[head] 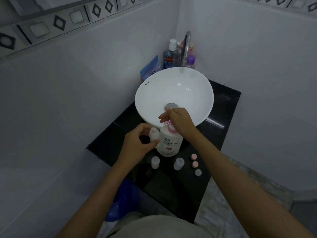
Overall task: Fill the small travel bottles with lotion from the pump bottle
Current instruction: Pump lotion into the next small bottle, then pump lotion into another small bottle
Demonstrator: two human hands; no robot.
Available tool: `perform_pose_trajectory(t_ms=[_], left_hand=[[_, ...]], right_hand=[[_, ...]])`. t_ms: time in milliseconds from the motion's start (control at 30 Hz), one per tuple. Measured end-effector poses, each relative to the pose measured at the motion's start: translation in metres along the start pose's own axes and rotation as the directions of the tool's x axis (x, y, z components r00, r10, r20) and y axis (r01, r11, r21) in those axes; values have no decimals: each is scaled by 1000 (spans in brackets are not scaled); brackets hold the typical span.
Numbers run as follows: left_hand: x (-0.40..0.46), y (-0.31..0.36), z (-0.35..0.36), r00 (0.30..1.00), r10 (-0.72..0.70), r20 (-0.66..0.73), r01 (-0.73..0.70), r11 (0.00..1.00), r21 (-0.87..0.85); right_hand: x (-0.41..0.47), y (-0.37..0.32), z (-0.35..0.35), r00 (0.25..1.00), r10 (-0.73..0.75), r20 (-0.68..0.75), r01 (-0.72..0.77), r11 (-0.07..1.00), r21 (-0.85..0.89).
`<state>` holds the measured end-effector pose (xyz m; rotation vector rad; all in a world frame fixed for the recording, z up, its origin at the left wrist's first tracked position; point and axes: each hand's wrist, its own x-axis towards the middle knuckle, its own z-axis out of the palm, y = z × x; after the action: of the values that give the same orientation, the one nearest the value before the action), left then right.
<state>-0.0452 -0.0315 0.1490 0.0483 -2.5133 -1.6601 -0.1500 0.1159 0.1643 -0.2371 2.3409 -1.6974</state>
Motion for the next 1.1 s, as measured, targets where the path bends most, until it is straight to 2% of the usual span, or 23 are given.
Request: perform_pose_trajectory(t_ms=[200, 333, 467, 567, 667, 933, 1100], left_hand=[[-20, -20, 19, 997, 20, 77, -22, 1000, 22], [-27, -30, 39, 986, -35, 162, 30, 999, 33], [-24, -48, 54, 977, -11, 212, -26, 984, 175], [-19, -61, 62, 975, 90, 201, -165, 903, 397], [-17, -70, 67, 969, 80, 235, -194, 833, 518], [-16, -82, 78, 954, 43, 295, -212, 794, 570], [-15, -83, 80, 959, 57, 277, -210, 799, 563]], right_hand=[[0, 0, 0, 1000, -4, 0, 4, 1000, 4], [0, 2, 1, 1000, -7, 2, 7, 1000, 23], [1, 2, 1, 1000, -1, 10, 1, 1000, 27], [1, 2, 1, 1000, 9, 12, -9, 1000, 25], [1, 1, 1, 1000, 8, 7, -8, 1000, 19], [1, 1, 0, 1000, 8, 8, -8, 1000, 9], [2, 2, 1, 1000, 14, 6, -14, 1000, 16]])
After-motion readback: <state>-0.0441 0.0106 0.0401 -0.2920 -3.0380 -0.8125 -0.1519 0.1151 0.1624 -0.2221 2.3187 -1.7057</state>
